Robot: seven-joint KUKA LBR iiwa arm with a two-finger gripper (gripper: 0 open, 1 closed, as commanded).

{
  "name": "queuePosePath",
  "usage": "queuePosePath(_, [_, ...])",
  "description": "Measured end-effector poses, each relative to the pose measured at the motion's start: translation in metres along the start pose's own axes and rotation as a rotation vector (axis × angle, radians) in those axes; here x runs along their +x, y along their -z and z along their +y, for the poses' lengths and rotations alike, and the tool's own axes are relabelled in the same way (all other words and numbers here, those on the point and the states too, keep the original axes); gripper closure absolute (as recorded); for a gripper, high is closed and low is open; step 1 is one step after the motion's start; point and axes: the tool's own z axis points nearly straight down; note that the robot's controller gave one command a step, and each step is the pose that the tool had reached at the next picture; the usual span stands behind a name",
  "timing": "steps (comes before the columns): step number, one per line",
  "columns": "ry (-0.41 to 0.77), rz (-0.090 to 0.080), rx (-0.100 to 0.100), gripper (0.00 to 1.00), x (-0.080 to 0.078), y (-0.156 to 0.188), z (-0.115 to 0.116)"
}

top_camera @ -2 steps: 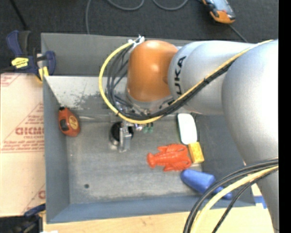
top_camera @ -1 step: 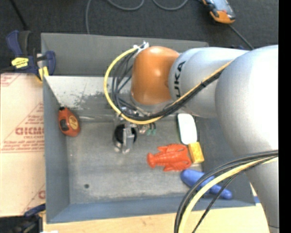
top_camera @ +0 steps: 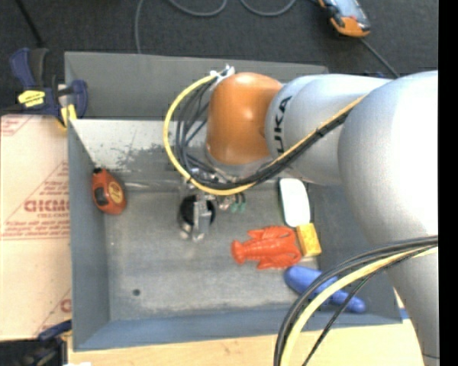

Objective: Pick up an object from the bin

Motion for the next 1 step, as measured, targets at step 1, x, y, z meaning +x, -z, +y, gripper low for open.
queuePosePath(1, [0.009,-0.007,0.002,1.00,-0.0079,-0.0128,0.0081])
